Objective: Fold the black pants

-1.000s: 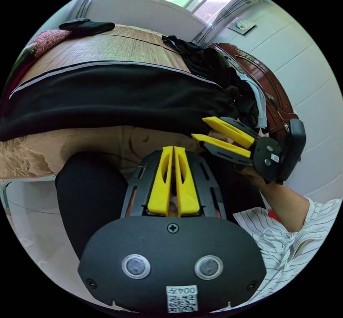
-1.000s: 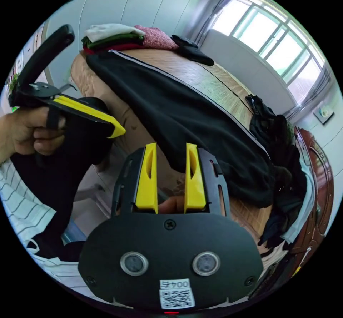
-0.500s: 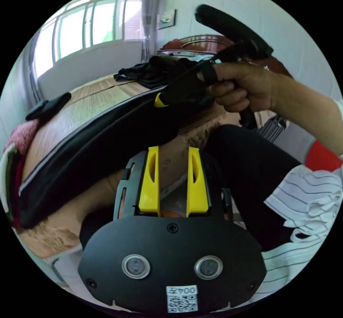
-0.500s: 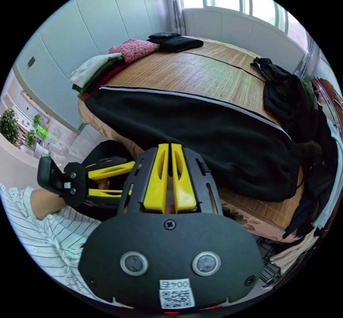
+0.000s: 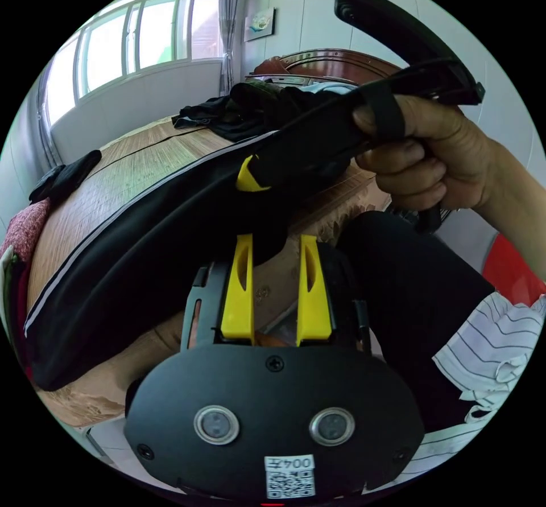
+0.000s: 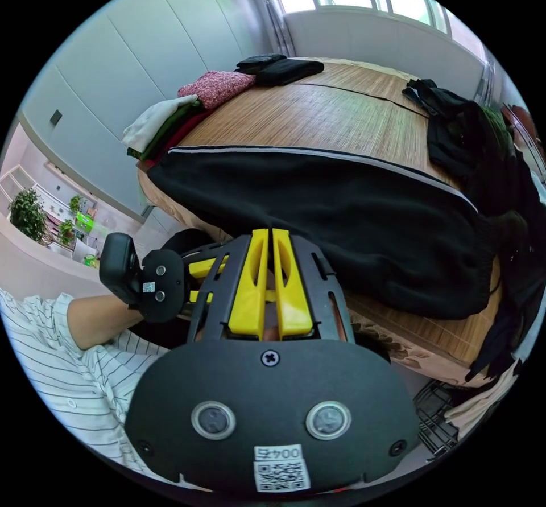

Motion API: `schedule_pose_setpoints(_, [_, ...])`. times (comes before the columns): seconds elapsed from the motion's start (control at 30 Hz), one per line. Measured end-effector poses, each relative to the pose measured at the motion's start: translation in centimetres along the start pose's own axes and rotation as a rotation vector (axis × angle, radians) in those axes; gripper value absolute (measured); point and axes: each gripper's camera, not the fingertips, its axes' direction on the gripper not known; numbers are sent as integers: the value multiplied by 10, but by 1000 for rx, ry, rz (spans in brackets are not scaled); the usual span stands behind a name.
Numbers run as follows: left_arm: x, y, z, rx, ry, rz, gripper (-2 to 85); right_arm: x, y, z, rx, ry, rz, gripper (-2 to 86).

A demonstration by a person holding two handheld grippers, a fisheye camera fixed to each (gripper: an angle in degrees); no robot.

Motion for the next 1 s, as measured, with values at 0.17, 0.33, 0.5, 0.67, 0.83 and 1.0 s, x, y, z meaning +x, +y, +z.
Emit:
schedule_pose_setpoints(0.17, [-21, 18, 5, 30, -24, -40, 117, -2, -2, 0, -2, 0, -39, -5])
schedule_pose_setpoints(0.33, [-34, 13, 23, 25, -50, 34, 117, 8, 0, 6, -6, -61, -23, -6])
schedule_pose_setpoints(0.5, [-33, 14, 43, -8, -6, 80, 97, 15, -4, 4, -6, -23, -79, -6])
schedule_pose_setpoints(0.67, [-31, 30, 63, -28, 0, 47, 91, 57, -26, 8, 31, 108, 67, -6])
schedule_pose_setpoints(0.83, [-38, 24, 74, -21, 12, 18, 90, 86, -54, 67, -118, 223, 101, -2])
schedule_pose_setpoints(1.0, [-36, 22, 90, -47, 40, 21, 80, 93, -79, 105, -167, 290, 70, -4])
